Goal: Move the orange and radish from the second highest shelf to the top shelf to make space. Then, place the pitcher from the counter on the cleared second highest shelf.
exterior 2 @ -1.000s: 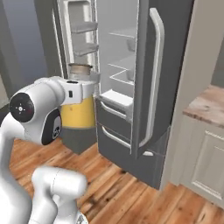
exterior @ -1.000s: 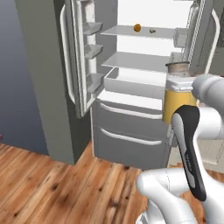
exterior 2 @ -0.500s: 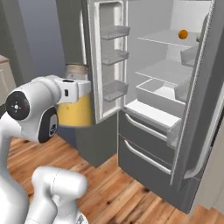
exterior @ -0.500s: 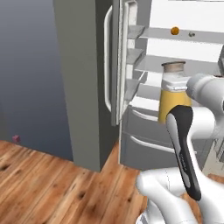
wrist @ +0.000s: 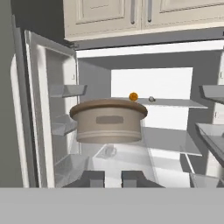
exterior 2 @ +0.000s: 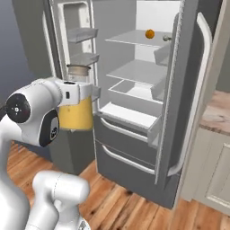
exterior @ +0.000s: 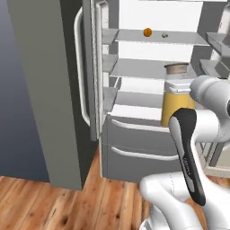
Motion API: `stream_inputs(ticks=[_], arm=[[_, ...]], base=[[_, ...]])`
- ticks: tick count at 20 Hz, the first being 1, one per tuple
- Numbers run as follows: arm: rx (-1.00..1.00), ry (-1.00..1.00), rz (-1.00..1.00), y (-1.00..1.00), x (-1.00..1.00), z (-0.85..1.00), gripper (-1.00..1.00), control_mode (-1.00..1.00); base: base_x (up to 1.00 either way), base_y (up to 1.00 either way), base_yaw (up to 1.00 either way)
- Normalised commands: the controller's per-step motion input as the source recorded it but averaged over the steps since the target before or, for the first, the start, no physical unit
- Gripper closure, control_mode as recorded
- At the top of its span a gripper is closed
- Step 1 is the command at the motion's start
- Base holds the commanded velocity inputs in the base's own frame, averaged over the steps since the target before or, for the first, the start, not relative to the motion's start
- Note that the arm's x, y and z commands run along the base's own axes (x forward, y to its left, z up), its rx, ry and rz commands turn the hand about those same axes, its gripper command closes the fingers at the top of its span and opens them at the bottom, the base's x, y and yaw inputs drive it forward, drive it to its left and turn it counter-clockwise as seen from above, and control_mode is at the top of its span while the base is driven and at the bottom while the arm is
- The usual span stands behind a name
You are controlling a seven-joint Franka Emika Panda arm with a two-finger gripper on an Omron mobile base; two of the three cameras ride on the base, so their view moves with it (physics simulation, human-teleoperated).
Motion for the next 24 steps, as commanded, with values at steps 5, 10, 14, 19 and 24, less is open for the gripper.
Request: stream_inputs(ticks=[5, 10, 14, 19, 24], arm=[[0.0, 0.0, 0.0, 0.0, 0.0, 0.0, 1.0, 1.0], [0.0, 0.0, 0.0, 0.0, 0.0, 0.0, 1.0, 1.0], [0.0, 0.0, 0.0, 0.0, 0.0, 0.0, 1.0, 1.0], [0.0, 0.0, 0.0, 0.0, 0.0, 0.0, 1.0, 1.0], [0.0, 0.0, 0.0, 0.0, 0.0, 0.0, 1.0, 1.0]], base=[[0.55, 0.38, -0.36], [0.56, 0.5, -0.34], [0.58, 0.45, -0.32], [0.59, 0.15, -0.29], [0.62, 0.0, -0.2]])
